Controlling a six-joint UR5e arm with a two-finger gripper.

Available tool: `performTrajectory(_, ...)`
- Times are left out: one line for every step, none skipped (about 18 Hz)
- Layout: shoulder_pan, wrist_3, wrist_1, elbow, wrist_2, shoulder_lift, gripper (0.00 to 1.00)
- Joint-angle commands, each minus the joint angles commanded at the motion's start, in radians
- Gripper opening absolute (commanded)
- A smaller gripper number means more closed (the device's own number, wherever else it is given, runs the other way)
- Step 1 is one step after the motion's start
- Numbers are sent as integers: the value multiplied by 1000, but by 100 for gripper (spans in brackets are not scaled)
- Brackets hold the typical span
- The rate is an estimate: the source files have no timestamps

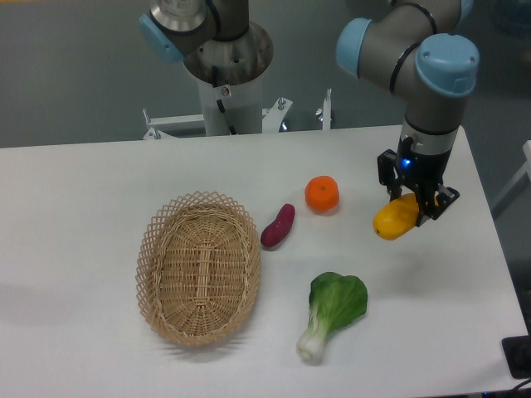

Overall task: Pick up the mango from the basket
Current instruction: 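Hold the mango raised above the table beside the orange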

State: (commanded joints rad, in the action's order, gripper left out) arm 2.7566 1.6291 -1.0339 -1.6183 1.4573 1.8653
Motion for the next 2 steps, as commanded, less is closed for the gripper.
performTrajectory(0, 0, 0, 0, 0, 0, 46)
performTrajectory(2, 0, 0, 0, -5, 0, 46)
